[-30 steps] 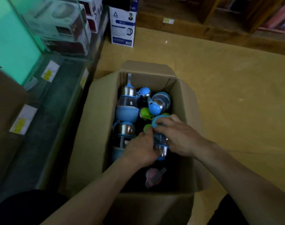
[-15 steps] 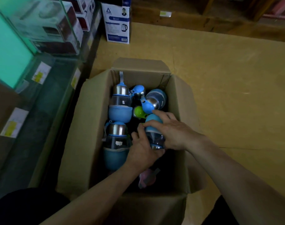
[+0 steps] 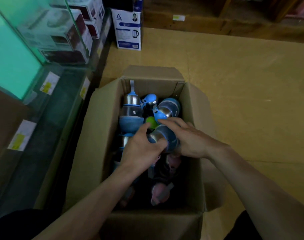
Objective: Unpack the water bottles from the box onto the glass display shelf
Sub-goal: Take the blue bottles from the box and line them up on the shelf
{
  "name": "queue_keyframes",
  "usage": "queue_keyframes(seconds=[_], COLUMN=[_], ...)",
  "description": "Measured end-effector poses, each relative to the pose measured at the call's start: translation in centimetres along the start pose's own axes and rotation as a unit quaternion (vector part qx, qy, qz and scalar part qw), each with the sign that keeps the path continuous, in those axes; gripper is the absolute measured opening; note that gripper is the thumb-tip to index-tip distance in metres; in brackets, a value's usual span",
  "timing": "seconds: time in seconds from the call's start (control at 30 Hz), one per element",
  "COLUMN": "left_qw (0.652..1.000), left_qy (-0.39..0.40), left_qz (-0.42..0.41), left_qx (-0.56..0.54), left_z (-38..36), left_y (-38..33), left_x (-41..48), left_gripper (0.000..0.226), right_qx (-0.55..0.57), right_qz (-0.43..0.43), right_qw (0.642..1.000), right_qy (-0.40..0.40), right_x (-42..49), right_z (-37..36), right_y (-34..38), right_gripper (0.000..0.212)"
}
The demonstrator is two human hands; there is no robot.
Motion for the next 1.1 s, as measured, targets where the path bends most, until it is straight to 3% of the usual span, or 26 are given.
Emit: queue_keyframes(seconds=[0.17, 0.4, 0.57, 0.77, 0.83, 0.97, 1.03, 1.1], left_qw=[0.998, 0.993, 0.981, 0.973, 0.974, 0.973, 0.969, 0.967], left_qy=[-0.038, -0.028, -0.003, 0.043, 0.061, 0.1, 0.141, 0.171], left_qz=[-0.008, -0.067, -0.118, -0.129, -0.122, -0.101, -0.089, -0.078], left_qx=[-0.046, -0.095, -0.154, -0.185, -0.182, -0.179, -0.18, -0.174], left_z=[3.1, 3.9, 3.7, 2.4, 1.7, 1.1, 0.4, 0.1], left_y=[-1.4, -3.0, -4.3, -4.8, -4.6, -4.4, -4.0, -3.8], left_x=[1.2, 2.1, 1.7, 0.7, 0.4, -0.2, -0.1, -0.2], left_gripper=[0.044, 0.056, 0.042, 0.064, 0.07, 0.055, 0.07, 0.089], right_qx=[0.038, 0.149, 0.327, 0.456, 0.481, 0.517, 0.54, 0.564], right_qz=[-0.024, -0.01, -0.009, -0.005, 0.001, 0.007, -0.007, -0.033], right_qw=[0.997, 0.985, 0.941, 0.884, 0.87, 0.847, 0.832, 0.817], right_qy=[-0.069, -0.085, -0.09, -0.101, -0.109, -0.123, -0.127, -0.113], right_x=[-0.2, -0.8, -1.2, -0.5, -0.4, -0.8, -0.9, -0.9], right_z=[1.8, 2.5, 2.6, 2.6, 3.0, 4.0, 3.9, 3.3], right_y=[0.2, 1.7, 2.1, 2.9, 3.1, 3.1, 2.7, 2.4], right_gripper=[0.114, 0.108, 0.075, 0.073, 0.062, 0.03, 0.026, 0.041])
Point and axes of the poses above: each hand's wrist, its own x-axis towards the middle knuckle, its own z-axis out of the back of the hand, y = z × x, the point moved 10 cm from there along x, towards the middle knuckle, and after that the axes turned 11 degrees about -x, right-handed, at the moved point
